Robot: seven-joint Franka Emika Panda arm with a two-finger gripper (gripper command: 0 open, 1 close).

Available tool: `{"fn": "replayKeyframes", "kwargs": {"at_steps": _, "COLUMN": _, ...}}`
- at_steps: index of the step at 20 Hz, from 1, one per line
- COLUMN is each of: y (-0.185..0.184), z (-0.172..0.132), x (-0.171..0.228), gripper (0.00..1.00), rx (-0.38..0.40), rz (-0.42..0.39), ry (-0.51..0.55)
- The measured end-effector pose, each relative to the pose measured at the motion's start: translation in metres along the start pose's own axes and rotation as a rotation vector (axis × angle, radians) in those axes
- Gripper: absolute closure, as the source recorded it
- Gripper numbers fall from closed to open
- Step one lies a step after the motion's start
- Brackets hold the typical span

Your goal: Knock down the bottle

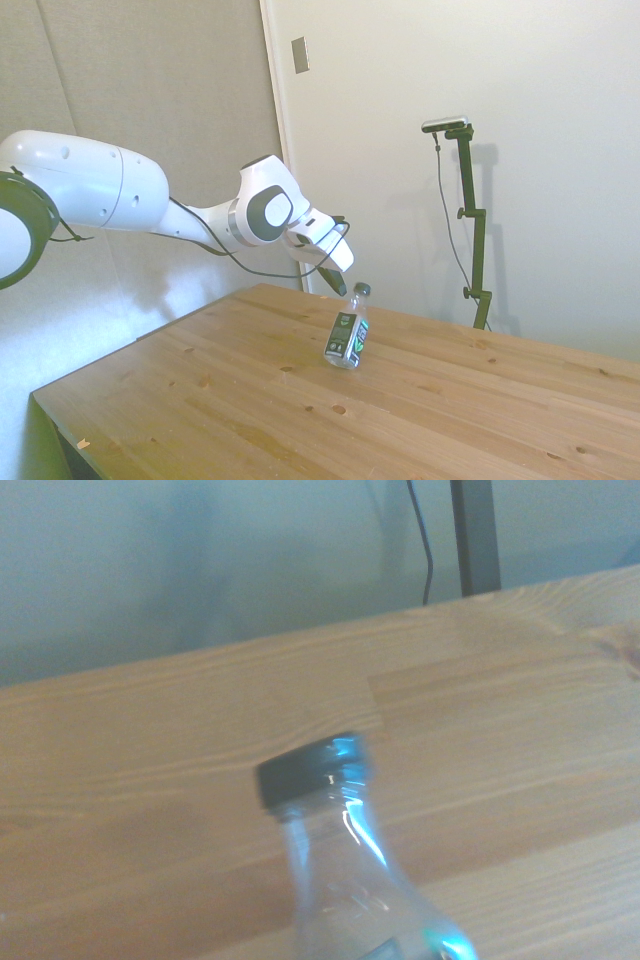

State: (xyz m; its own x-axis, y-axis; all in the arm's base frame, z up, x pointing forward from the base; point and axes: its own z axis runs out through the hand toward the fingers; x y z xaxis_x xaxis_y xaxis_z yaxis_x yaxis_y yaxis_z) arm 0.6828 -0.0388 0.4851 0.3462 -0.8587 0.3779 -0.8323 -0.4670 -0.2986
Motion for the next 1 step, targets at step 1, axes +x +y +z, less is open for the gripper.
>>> {"fn": "replayKeyframes", "kwargs": {"at_steps": 1, "y": -0.0026, "z": 0.0033, "x": 0.0023, "gripper": 1.00, "rx": 0.008, "rz": 0.009, "ry": 0.008}}
